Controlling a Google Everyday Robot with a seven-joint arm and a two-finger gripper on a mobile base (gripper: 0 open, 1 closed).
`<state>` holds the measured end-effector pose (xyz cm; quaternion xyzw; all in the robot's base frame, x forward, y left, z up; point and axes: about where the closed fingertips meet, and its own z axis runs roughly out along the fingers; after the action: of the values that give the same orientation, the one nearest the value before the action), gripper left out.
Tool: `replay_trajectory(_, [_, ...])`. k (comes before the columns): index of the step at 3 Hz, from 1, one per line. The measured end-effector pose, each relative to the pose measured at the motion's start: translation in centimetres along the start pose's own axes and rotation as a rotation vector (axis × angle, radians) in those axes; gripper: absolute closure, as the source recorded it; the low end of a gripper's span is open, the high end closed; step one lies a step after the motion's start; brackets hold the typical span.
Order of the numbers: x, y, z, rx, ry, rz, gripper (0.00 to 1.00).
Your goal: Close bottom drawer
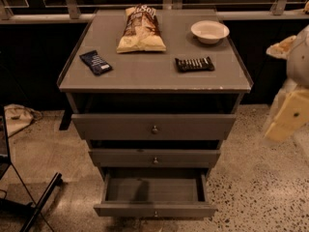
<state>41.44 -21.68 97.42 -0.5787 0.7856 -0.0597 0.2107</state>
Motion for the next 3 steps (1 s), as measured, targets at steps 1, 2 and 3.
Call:
replay_trajectory(1, [2.3,3.2,7.4,-0.094,-0.126,0.155,0.0])
replay_trajectory(2, [2.4,4.6,15.0,-0.18,-0.275,0.287,0.0])
replay_trajectory(3, [2.1,5.5,20.6,-0.287,-0.342,0.361,0.0])
